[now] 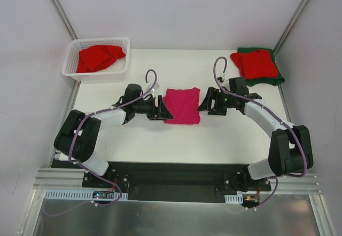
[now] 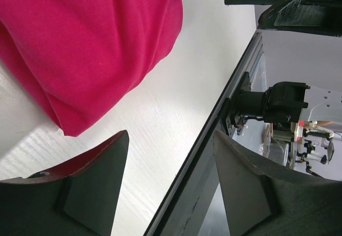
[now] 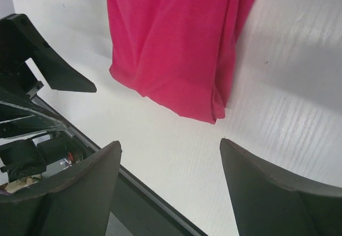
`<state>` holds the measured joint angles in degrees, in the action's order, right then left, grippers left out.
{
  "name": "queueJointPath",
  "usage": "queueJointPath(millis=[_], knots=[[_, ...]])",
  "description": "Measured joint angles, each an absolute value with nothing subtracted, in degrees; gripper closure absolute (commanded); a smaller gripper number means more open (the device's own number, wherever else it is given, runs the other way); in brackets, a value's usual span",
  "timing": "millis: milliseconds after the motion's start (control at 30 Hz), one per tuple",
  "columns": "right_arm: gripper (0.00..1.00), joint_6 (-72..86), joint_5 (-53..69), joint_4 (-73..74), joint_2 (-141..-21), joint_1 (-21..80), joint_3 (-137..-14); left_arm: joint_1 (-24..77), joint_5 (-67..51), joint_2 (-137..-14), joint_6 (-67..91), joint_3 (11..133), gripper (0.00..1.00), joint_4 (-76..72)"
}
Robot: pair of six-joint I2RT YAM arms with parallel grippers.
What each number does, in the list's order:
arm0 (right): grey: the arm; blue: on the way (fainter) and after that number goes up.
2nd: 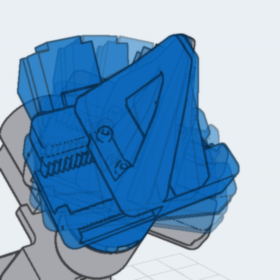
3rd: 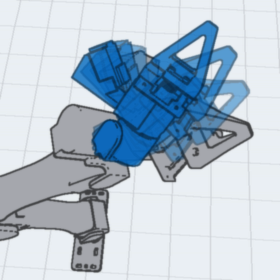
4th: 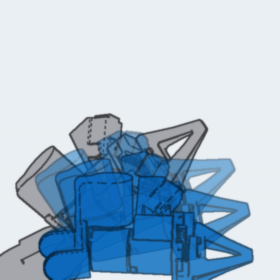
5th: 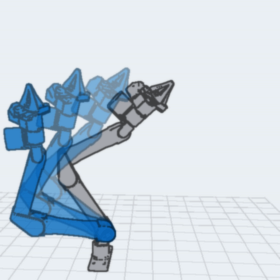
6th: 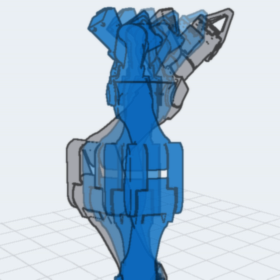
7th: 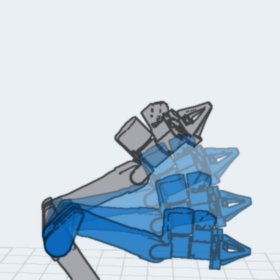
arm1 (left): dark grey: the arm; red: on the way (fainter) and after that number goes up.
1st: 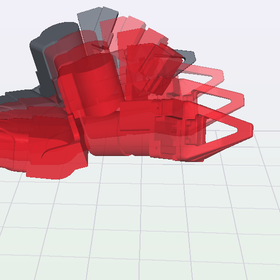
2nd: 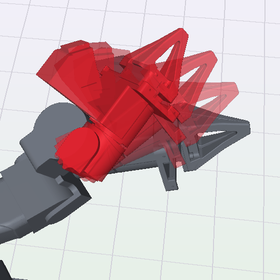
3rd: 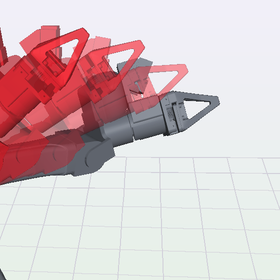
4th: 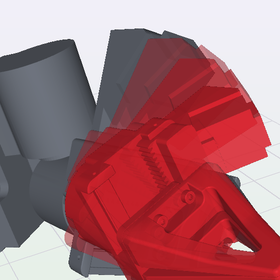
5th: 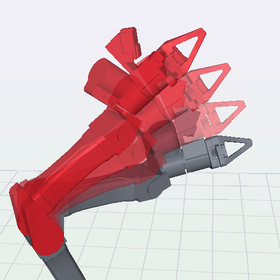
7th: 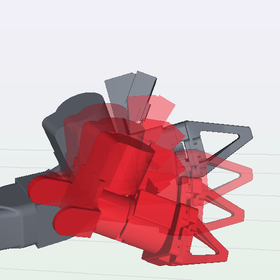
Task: Fold and stack the t-shirts
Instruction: Put the neatly folded tshirt into the corner of the board with the right arm
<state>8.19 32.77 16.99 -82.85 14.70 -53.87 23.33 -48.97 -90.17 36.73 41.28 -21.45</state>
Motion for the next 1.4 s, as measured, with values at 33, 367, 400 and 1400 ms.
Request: queueJointPath(millis=[33, 367, 400, 1400], knots=[[0.23, 8.2, 32.6, 17.0, -82.8, 14.7, -53.6, 23.3, -48.9, -90.2, 36.6, 41.3, 0.37, -21.5], [0.17, 8.2, 32.1, 16.9, -82.8, 14.7, -52.7, 23.3, -47.2, -90.1, 34.0, 41.7, 0.36, -18.3], [0.12, 8.2, 32.0, 16.9, -82.8, 14.7, -52.7, 23.3, -47.2, -90.1, 33.7, 41.9, 0.36, -17.9], [0.08, 21.7, 48.4, -21.6, -104.8, 6.9, -46.8, 23.0, -44.8, -91.2, 31.4, 45.0, 0.56, -14.0]])
